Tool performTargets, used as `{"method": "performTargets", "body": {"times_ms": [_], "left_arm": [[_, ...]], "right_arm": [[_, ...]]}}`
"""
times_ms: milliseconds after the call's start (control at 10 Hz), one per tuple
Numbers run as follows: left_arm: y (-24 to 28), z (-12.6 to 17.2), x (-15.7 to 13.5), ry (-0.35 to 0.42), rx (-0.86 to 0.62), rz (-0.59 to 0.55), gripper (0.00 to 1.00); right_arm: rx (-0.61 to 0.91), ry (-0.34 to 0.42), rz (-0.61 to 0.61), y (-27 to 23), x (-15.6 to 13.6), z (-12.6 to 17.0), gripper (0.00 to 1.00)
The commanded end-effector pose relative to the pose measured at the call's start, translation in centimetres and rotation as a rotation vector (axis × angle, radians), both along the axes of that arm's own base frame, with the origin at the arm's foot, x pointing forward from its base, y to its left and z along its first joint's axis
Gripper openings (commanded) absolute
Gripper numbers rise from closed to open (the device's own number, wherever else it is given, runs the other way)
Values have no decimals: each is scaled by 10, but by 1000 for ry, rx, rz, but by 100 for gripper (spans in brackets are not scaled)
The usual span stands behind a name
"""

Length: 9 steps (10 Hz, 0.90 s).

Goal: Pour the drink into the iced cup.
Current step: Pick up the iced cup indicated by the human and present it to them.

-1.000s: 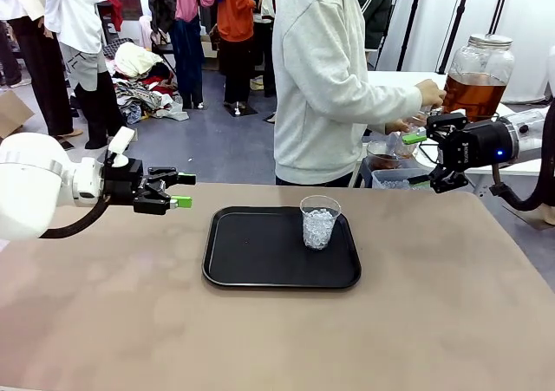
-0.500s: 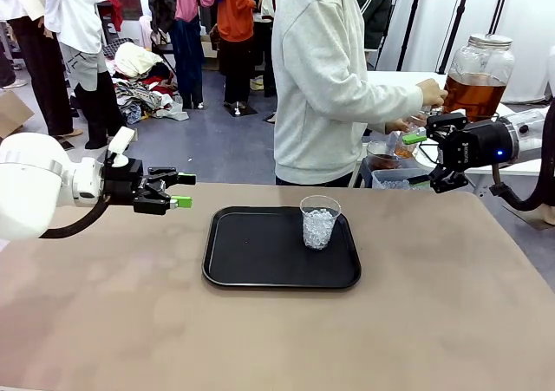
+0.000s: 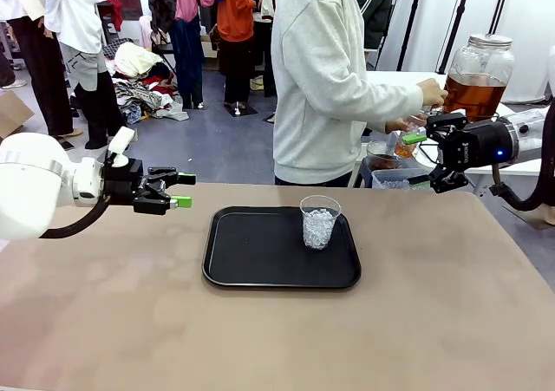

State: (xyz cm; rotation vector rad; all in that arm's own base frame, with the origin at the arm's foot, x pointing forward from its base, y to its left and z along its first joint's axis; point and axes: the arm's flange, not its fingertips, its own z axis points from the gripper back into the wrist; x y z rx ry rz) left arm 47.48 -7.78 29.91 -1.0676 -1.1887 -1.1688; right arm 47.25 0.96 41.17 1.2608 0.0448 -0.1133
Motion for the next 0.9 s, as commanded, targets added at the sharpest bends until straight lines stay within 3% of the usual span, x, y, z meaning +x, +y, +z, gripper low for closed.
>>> {"method": "performTargets", "body": {"times_ms": [0,800], "left_arm": [[-1,2,0,2,0,2,100],[-1,2,0,2,0,2,100]], "right_arm": [[2,-1,-1,0,0,1,100],[2,-1,-1,0,0,1,100]]}}
